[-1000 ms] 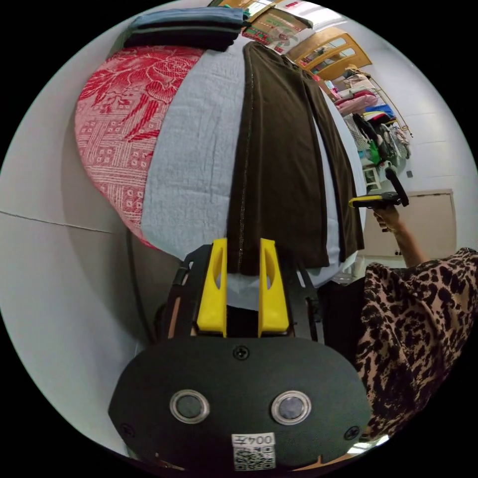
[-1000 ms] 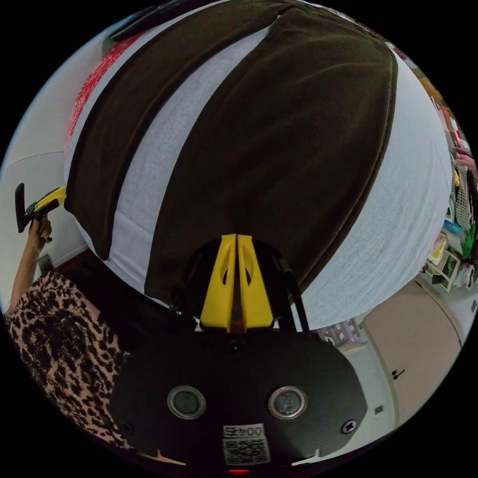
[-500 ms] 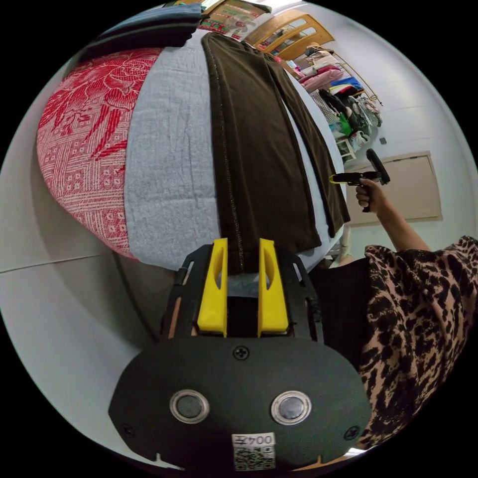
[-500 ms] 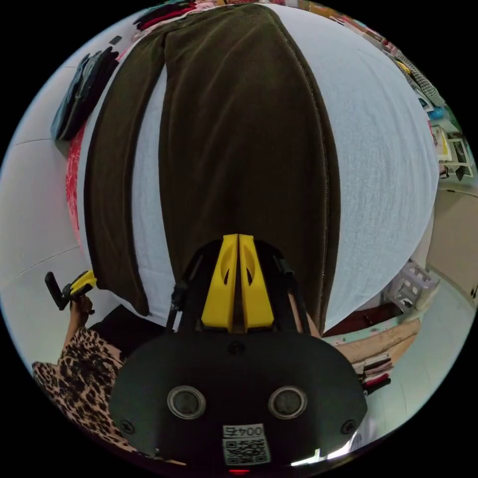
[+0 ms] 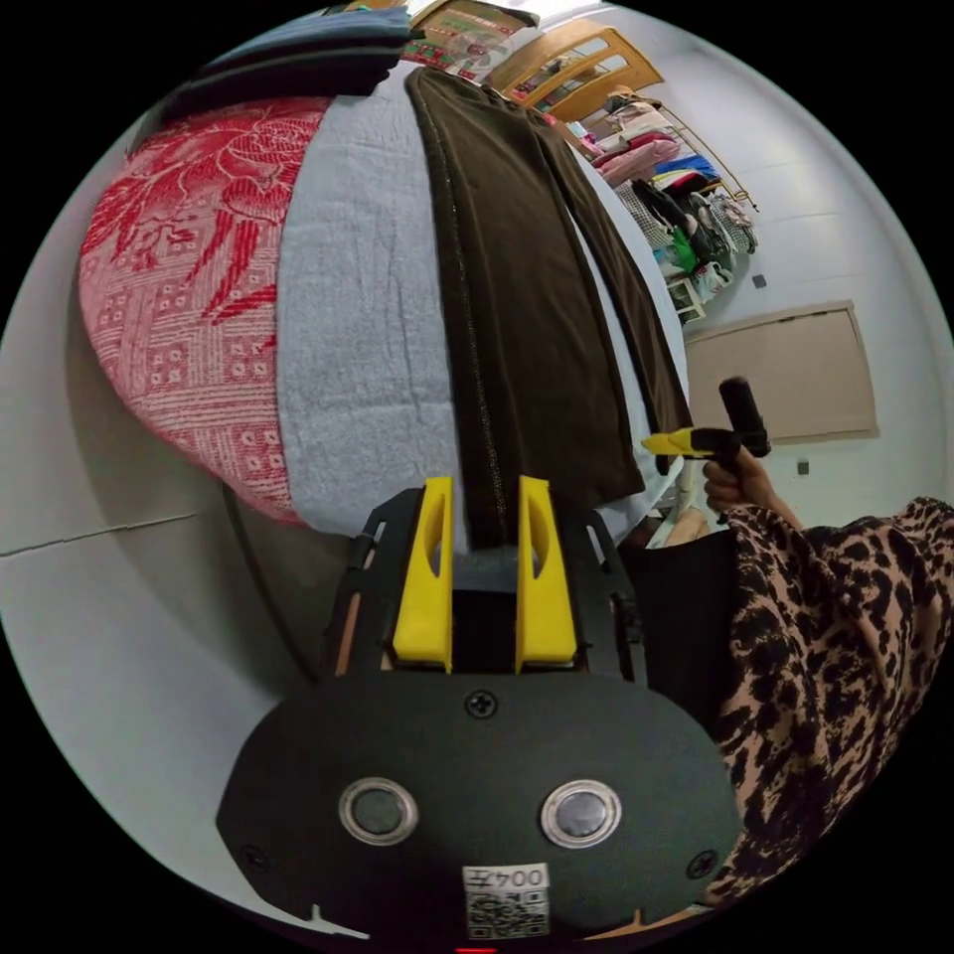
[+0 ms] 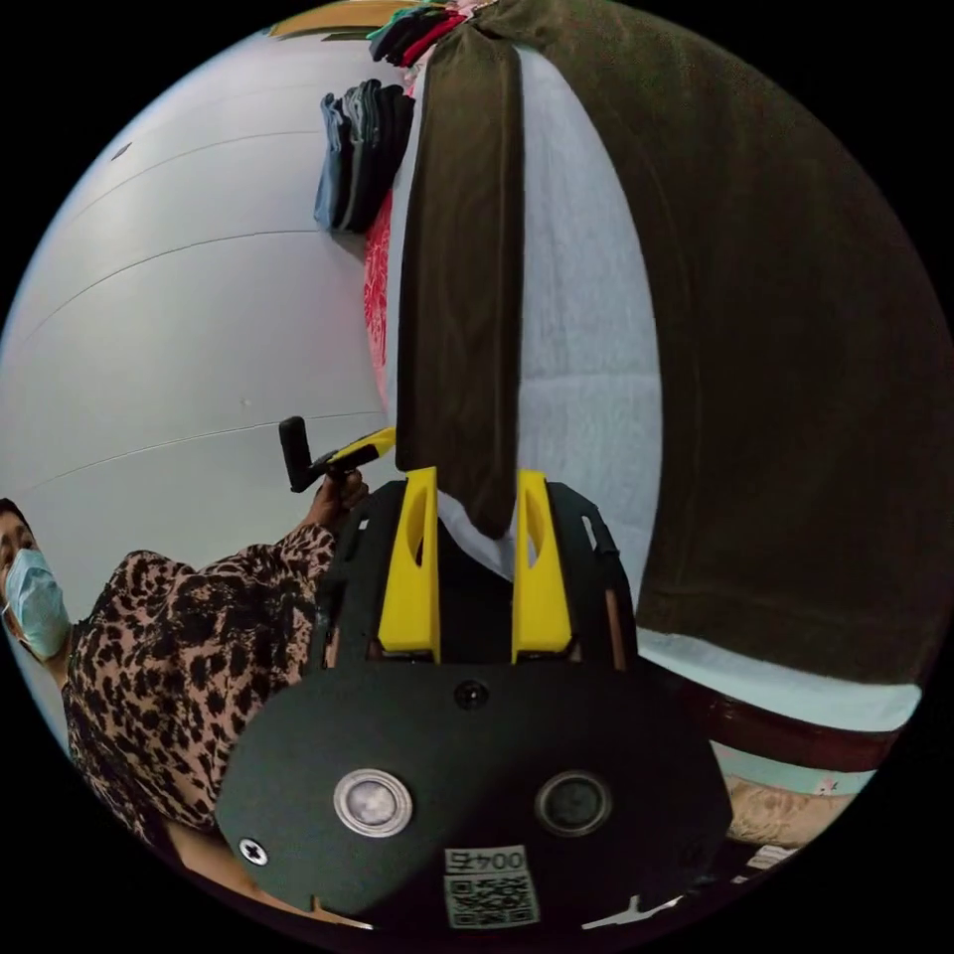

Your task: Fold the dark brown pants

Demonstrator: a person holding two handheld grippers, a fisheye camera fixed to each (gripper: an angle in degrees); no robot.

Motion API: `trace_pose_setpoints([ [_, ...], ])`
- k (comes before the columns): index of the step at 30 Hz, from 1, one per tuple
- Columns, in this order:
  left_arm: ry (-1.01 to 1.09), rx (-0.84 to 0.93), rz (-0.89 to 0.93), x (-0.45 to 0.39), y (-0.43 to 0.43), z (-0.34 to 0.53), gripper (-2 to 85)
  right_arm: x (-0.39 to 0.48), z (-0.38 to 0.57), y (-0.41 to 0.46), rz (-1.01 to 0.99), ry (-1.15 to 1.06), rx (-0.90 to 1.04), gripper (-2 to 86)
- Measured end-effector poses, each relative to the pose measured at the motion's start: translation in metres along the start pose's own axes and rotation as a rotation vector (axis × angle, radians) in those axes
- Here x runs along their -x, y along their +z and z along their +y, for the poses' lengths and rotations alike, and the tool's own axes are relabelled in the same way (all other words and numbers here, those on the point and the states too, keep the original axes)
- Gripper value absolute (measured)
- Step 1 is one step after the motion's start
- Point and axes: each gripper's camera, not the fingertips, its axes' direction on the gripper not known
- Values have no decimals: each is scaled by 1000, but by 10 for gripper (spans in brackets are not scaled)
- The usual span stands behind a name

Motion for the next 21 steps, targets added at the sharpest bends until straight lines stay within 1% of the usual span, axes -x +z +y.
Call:
trace_pose_setpoints([
  [1,2,-20,-10,3,-4,2,88,-8,8,3,3,10,1,115],
  [2,-4,-20,18,7,-4,3,88,-12,11,5,4,13,3,114],
  [4,-22,5,73,14,1,2,89,-28,22,11,5,23,28,110],
  [10,-11,43,114,15,17,3,86,-61,44,23,20,46,60,77],
  [12,-36,39,150,22,19,5,81,-70,49,23,15,54,59,66],
  [14,-89,47,237,34,25,6,63,-76,51,24,19,49,68,56],
  [16,-120,50,281,39,27,4,46,-72,53,23,61,18,89,52],
  [18,-103,8,279,37,13,1,37,-56,53,21,98,-39,114,51],
  [20,-51,-73,252,25,-30,-5,31,-29,54,15,127,-118,128,50],
  [21,-34,-99,245,20,-46,-6,30,-3,55,8,137,-192,121,49],
])
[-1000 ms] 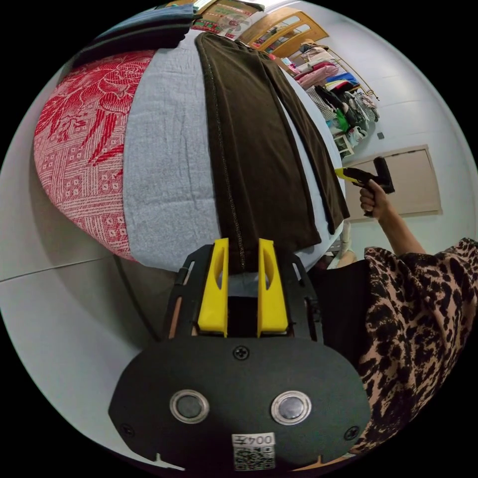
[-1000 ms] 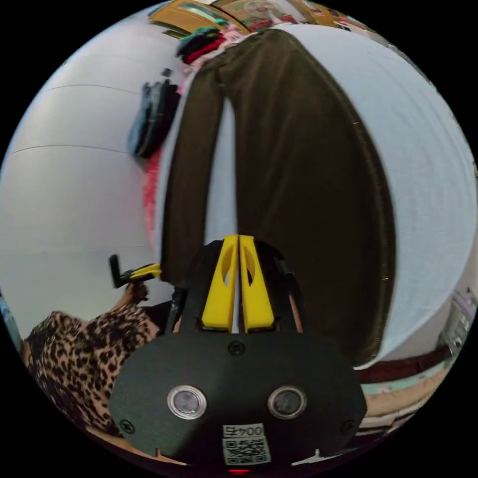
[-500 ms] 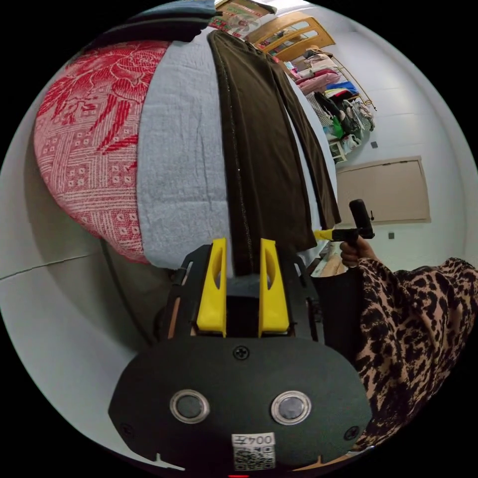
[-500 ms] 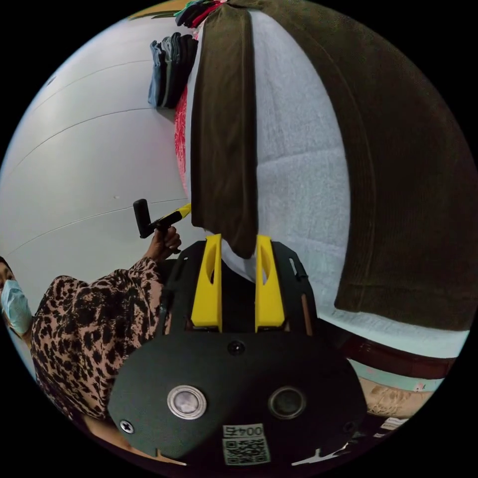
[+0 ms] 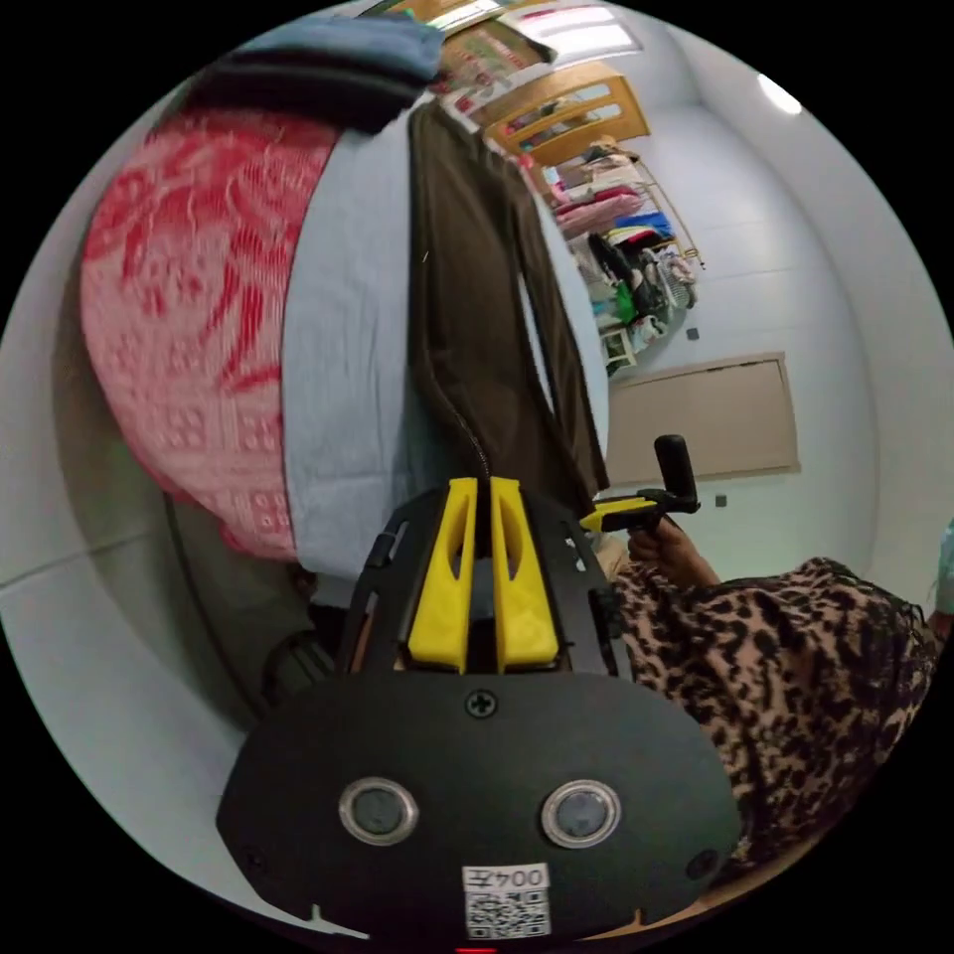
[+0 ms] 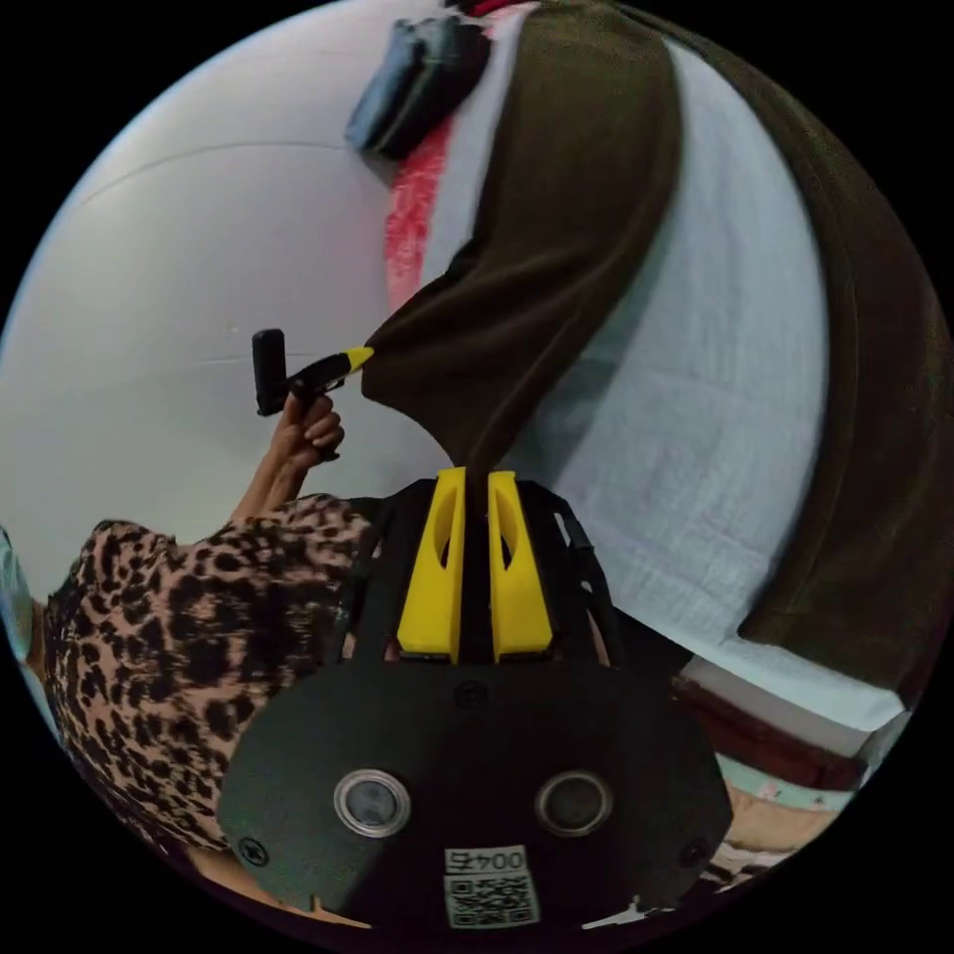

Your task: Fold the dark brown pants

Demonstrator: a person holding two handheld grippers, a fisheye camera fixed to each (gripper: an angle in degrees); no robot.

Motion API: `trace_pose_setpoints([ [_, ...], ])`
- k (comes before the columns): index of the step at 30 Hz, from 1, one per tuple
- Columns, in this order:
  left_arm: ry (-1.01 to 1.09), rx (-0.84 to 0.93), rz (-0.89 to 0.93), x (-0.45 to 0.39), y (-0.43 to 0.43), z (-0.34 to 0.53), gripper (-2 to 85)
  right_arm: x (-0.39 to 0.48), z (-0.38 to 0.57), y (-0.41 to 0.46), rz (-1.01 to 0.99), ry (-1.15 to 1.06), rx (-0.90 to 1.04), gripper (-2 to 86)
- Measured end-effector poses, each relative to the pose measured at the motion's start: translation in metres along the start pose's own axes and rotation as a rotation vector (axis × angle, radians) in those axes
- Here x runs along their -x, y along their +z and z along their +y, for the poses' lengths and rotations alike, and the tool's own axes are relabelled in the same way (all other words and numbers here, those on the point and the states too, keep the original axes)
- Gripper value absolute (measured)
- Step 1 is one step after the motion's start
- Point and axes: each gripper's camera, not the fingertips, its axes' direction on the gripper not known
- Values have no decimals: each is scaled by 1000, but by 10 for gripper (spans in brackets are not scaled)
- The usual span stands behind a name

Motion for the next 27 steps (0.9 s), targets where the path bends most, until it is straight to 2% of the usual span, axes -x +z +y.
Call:
trace_pose_setpoints([
  [2,118,-81,-94,-43,-56,-2,27,41,-1,-15,57,-126,-25,49],
  [5,206,-96,-283,-70,-87,8,27,83,1,-11,176,-283,9,49],
  [11,1,-38,-179,-1,-36,28,25,34,10,48,122,-145,141,49],
  [16,-7,-3,-198,8,3,31,21,16,25,68,228,-141,212,50],
  [23,-44,73,-255,26,56,32,16,-26,46,112,168,-78,284,47],
  [27,-29,158,-311,26,76,32,15,-27,76,130,220,-109,334,37],
])
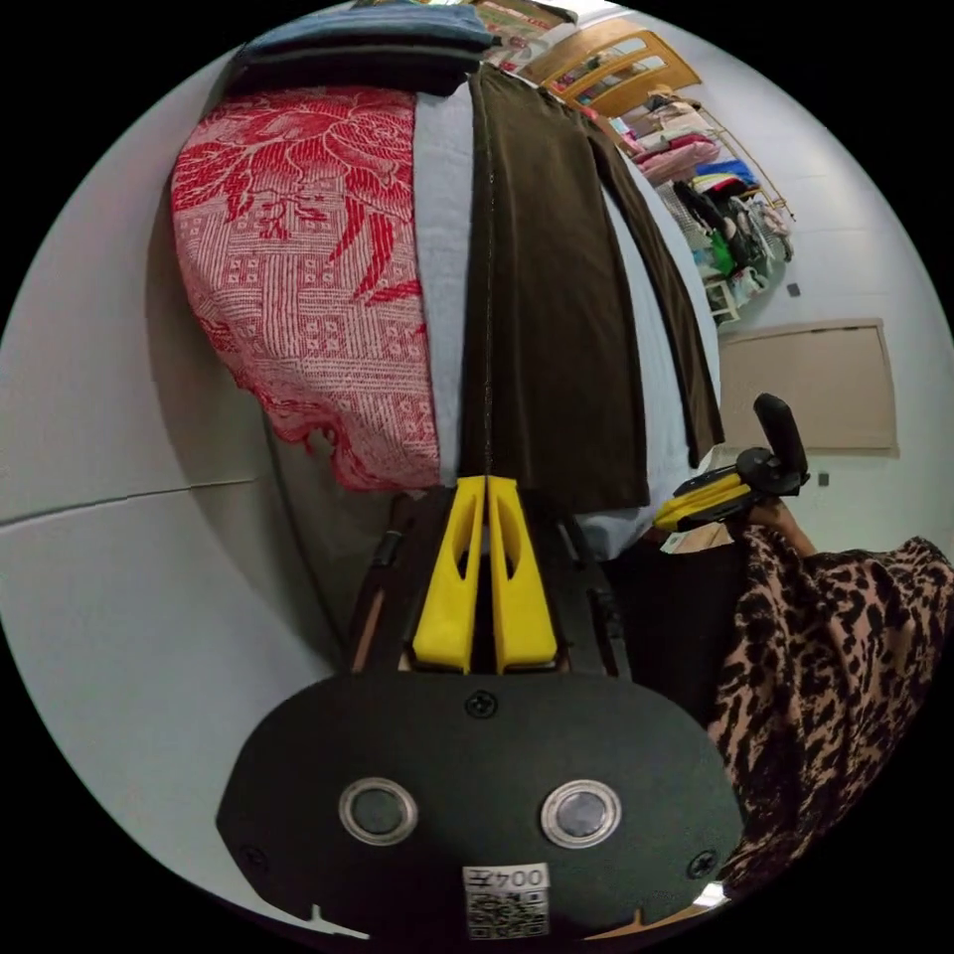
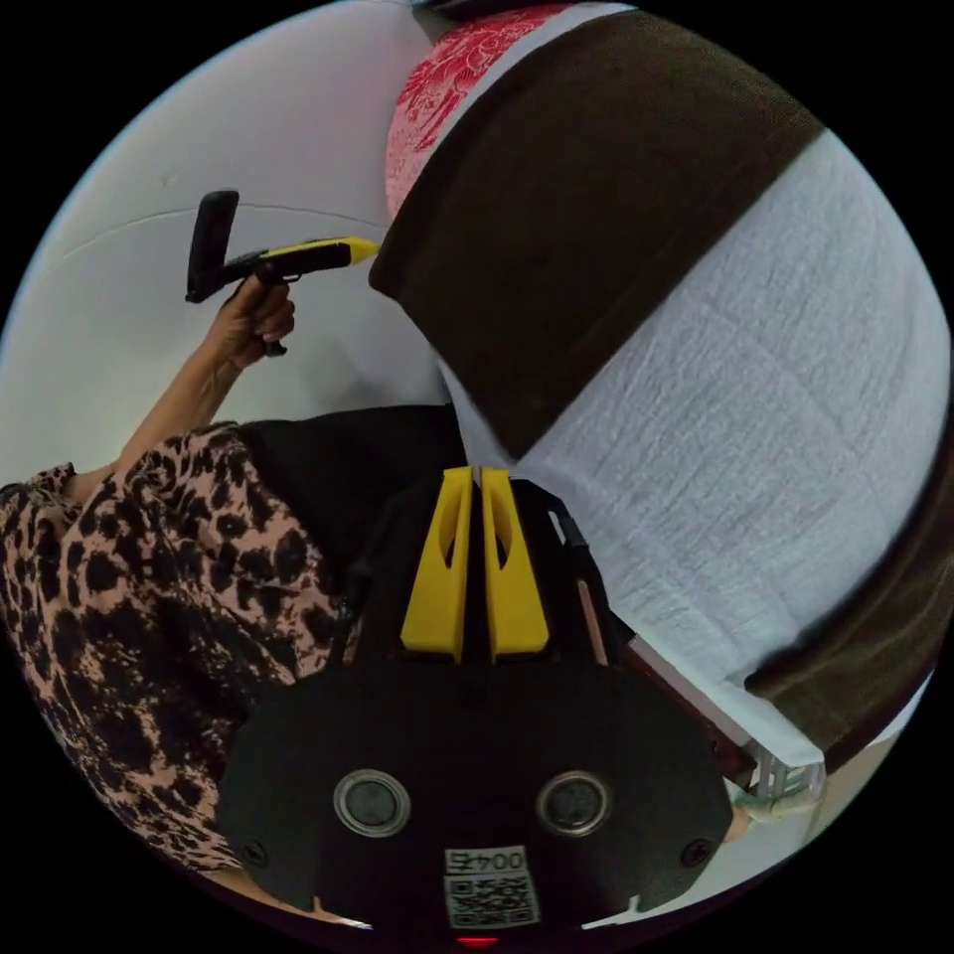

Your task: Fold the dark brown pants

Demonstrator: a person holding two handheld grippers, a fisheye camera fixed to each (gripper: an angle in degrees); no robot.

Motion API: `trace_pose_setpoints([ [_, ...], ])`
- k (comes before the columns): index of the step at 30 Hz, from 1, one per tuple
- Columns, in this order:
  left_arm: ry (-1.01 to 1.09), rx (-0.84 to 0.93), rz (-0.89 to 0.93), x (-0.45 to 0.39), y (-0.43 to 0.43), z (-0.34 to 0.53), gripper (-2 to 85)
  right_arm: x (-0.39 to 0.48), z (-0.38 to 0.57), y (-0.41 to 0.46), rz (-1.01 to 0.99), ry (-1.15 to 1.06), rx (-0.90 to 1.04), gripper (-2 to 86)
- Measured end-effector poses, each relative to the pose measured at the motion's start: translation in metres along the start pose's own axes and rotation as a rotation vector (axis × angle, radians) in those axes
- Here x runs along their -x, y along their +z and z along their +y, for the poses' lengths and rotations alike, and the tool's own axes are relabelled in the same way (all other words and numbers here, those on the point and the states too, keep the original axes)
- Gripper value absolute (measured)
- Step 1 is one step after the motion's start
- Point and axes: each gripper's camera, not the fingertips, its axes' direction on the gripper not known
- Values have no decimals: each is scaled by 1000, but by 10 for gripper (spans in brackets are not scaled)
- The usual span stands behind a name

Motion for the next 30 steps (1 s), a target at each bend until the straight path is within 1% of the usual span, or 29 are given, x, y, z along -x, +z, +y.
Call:
trace_pose_setpoints([
  [2,19,-41,-28,-11,-7,3,19,0,25,-8,30,21,-67,46],
  [4,58,-100,-24,-26,-15,3,22,-12,73,-33,81,102,-212,56],
  [5,87,-115,9,-37,-16,0,25,-17,88,-41,91,130,-256,57],
  [6,100,-119,38,-43,-15,-3,27,-30,118,-56,107,194,-345,62],
  [7,126,-123,108,-56,-10,-12,31,-46,150,-70,126,264,-439,66],
  [8,149,-114,172,-72,0,-23,37,-54,166,-77,138,302,-484,67],
  [10,192,-78,241,-101,24,-41,48,-88,223,-96,163,436,-616,73],
  [12,227,-22,281,-135,56,-60,65,-113,252,-102,161,489,-656,81],
  [14,290,36,324,-187,103,-80,81,-135,271,-105,166,519,-664,87],
  [15,297,47,323,-199,114,-84,83,-150,279,-105,167,528,-655,98],
  [17,297,64,332,-242,156,-95,90,-173,286,-101,127,529,-632,112],
  [18,288,68,336,-251,165,-97,92,-187,290,-98,82,510,-620,118],
  [21,210,58,336,-285,206,-101,95,-213,296,-88,0,453,-598,122],
  [23,144,62,286,-304,232,-100,96,-224,296,-80,-64,407,-578,119],
  [27,45,20,221,-322,254,-92,97,-233,289,-63,-126,308,-481,117],
  [30,-34,-16,240,-329,267,-89,97,-240,288,-59,-169,277,-475,109],
])
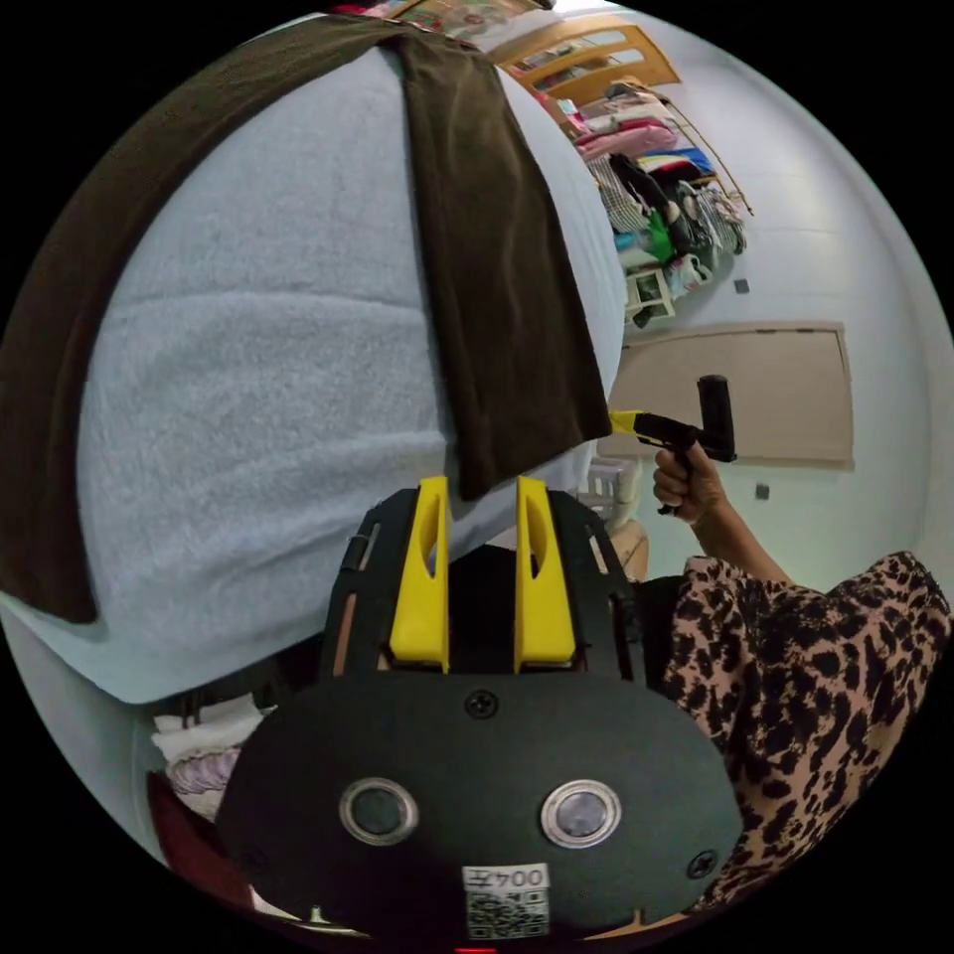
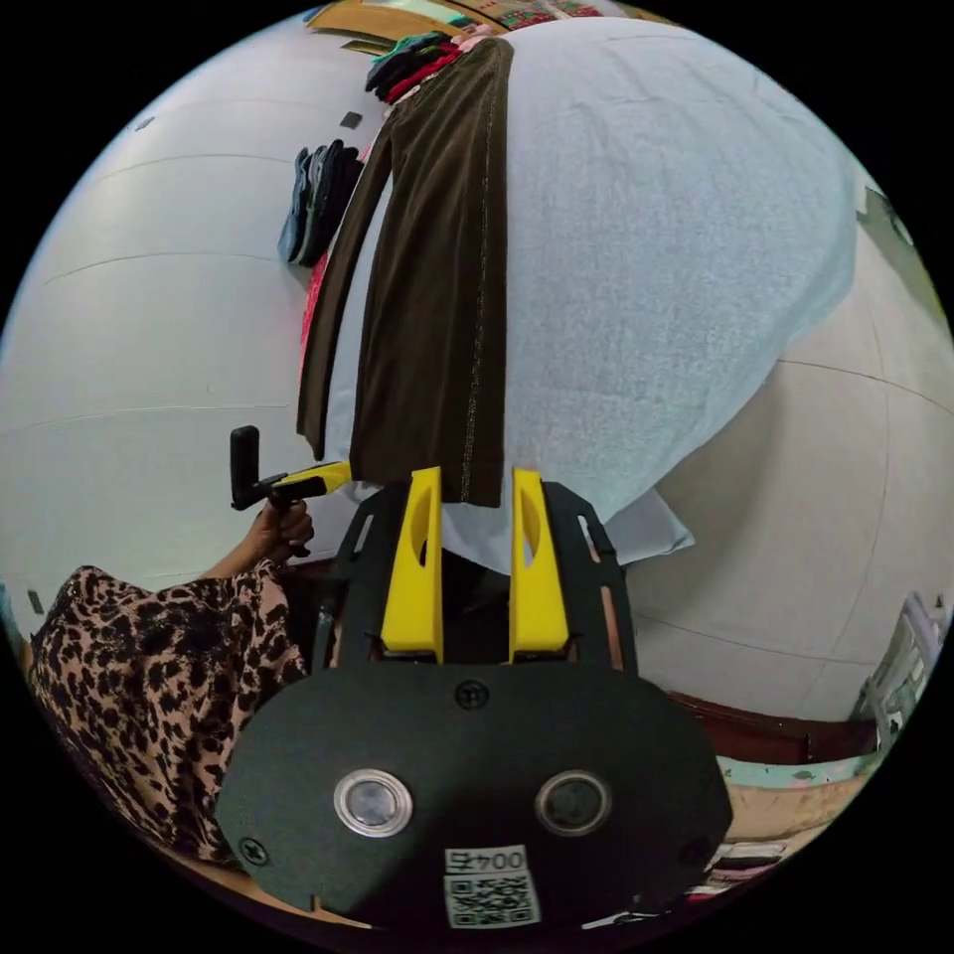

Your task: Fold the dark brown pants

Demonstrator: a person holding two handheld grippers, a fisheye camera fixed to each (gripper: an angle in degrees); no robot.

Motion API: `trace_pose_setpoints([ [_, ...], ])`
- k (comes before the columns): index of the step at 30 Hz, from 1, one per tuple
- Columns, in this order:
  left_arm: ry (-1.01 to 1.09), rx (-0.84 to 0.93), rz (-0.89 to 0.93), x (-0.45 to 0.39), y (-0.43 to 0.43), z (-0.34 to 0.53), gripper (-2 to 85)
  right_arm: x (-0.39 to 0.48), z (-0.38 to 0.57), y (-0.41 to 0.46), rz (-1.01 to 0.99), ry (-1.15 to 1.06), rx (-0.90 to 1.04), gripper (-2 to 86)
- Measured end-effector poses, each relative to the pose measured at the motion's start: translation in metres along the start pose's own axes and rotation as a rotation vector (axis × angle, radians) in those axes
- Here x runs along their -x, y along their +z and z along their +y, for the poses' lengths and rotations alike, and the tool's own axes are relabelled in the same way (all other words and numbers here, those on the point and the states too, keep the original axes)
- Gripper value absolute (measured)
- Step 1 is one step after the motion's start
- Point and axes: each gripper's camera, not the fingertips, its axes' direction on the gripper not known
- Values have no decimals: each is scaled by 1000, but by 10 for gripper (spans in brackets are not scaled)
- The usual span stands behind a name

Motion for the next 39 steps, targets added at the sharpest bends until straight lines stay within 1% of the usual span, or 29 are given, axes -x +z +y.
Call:
trace_pose_setpoints([
  [3,-46,-44,32,-5,8,-4,95,-4,-4,4,-98,12,16,111],
  [6,-43,-43,20,-11,16,-17,90,2,-10,11,-98,14,46,106],
  [8,-43,-35,15,-13,24,-28,70,5,-14,13,-105,19,52,98],
  [11,-85,-25,42,-13,29,-37,44,15,-24,13,-144,11,76,52],
  [12,-94,-31,58,-15,27,-38,42,31,-27,2,-122,-19,62,48],
  [14,-123,-99,169,-38,3,-37,37,68,-26,-30,-30,-88,7,45],
  [16,-114,-140,227,-59,-15,-36,35,113,-21,-72,128,-184,-49,43],
  [17,-93,-152,257,-68,-18,-38,34,118,-21,-77,148,-194,-48,43],
  [19,-87,-105,234,-70,-4,-44,33,111,-29,-68,147,-153,26,43],
  [20,-109,-63,208,-66,11,-47,33,108,-32,-63,140,-131,41,43],
  [23,-184,-43,207,-54,35,-46,33,110,-39,-45,124,-89,45,43],
  [27,-172,-40,162,-58,41,-49,32,134,-52,-31,210,-115,70,44],
  [30,-180,-24,150,-59,51,-56,31,143,-68,-27,214,-92,71,43],
  [35,-188,15,116,-63,72,-68,27,164,-96,-10,296,-93,111,44],
  [38,-205,33,114,-62,78,-71,25,177,-115,4,356,-72,181,43],
  [39,-204,38,115,-62,78,-71,25,185,-122,11,398,-73,248,38],
])
